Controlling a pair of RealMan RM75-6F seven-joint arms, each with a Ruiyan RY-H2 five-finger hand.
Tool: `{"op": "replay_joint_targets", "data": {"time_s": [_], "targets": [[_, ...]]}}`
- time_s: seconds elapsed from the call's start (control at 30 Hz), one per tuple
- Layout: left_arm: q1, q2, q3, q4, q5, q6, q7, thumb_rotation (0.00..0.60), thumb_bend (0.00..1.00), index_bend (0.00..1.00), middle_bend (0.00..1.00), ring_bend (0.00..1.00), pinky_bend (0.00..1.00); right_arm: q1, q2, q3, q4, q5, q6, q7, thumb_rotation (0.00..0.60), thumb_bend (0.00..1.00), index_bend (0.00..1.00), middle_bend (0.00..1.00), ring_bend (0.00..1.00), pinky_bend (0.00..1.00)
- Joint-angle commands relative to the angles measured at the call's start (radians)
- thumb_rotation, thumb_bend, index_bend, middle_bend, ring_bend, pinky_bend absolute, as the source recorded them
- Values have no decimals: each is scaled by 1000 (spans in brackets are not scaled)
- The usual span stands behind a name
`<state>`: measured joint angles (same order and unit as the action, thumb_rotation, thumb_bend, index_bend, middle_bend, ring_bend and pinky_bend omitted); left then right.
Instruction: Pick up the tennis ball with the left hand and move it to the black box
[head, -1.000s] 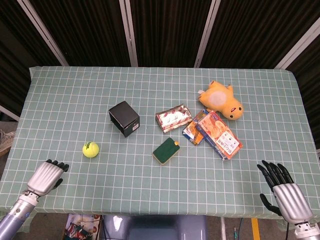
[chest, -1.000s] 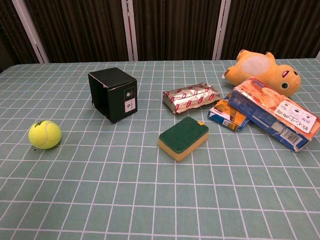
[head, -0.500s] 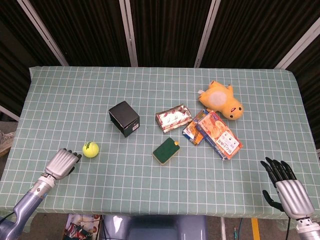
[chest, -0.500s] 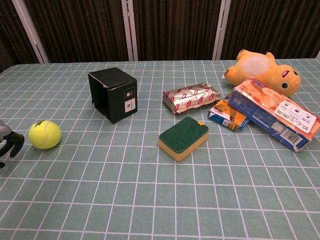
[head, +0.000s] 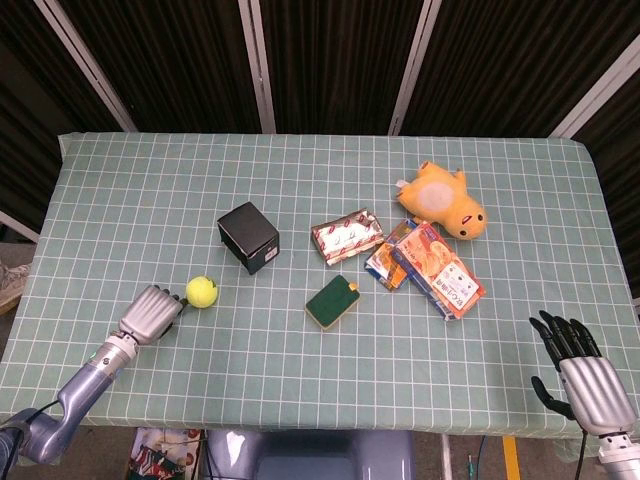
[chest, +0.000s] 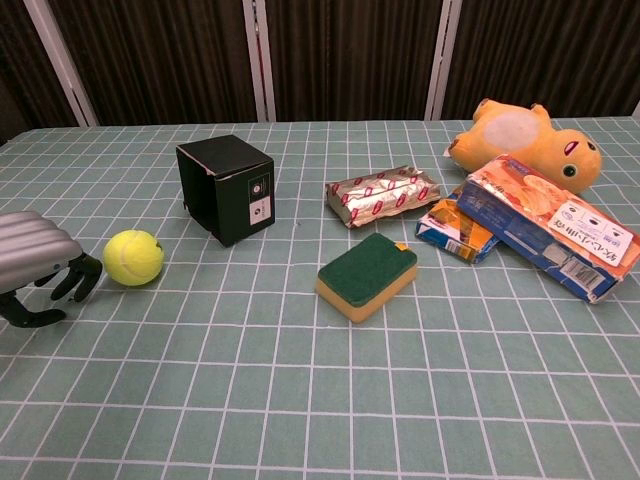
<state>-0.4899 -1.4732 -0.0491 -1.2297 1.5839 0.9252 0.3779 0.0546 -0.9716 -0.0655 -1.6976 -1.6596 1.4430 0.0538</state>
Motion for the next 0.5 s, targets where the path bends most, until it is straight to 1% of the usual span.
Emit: {"op": "replay_joint_targets", "data": {"time_s": [0.03,0.4,0.5], "targets": [[-13,-7,-5,-1,-7,-5,11,600,301,506,565,558,608,-4,5,0,2,-1,9,10,600,427,0,0,0,0],[-49,-31,-2,1,-23,-15,6,600,301,504,559,553,606,-4,9,2,8,0,13,24,600,428,0,0,0,0],[-63,-44,-6,19,-30,-18,-4,600,301,493,536,529,579,-6,11,1,7,-1,16,24,600,428,0,0,0,0]]}}
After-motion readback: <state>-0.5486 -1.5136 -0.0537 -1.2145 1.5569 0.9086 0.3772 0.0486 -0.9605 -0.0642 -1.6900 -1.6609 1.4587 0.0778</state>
